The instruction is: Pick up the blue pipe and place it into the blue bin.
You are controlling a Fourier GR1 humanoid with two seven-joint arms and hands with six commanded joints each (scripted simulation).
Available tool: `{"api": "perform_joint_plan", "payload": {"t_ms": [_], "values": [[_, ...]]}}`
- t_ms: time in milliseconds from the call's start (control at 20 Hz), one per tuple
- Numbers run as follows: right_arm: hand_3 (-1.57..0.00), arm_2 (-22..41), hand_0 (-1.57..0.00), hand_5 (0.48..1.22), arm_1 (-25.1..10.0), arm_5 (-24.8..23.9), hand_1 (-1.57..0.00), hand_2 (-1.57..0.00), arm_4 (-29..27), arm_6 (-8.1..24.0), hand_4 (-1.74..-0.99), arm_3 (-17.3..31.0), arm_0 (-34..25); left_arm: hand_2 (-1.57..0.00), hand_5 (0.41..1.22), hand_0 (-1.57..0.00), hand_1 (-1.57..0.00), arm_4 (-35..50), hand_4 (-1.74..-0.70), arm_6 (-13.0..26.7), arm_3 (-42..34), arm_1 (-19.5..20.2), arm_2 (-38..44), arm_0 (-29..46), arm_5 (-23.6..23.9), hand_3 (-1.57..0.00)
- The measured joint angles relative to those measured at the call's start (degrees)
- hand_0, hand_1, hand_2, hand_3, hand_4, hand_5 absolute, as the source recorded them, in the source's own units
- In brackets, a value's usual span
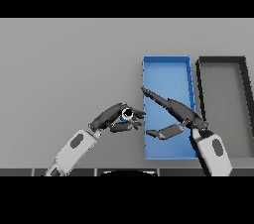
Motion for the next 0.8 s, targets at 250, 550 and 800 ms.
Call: {"api": "perform_joint_plan", "payload": {"t_ms": [250, 550, 800], "values": [[0.0, 5.0, 0.0, 0.531, 3.2, 1.9, 0.0, 0.0, 1.3, 3.8, -1.232, 2.4, -7.4, -1.57, 1.221, -1.57, -1.57, 0.6, -1.74, -0.6, 0.8, -0.3, 0.3, -0.8, -1.4, -1.52], [0.0, 8.0, 0.0, 0.508, 7.7, 3.0, 0.0, 0.0, 2.6, 5.6, -1.218, 7.4, -13.5, -1.57, 1.221, -1.57, -1.57, -0.1, -1.74, -0.6, 0.2, 0.0, -0.2, -0.1, -2.2, -1.54], [-0.44, 9.1, -0.53, 0.508, 10.8, 5.0, -0.53, -0.53, 1.5, 7.3, -1.362, 12.1, -19.3, -0.85, 1.221, -0.99, -0.88, -3.1, -1.55, 3.5, 0.2, 2.1, -1.2, -1.2, -3.1, -0.82]]}}
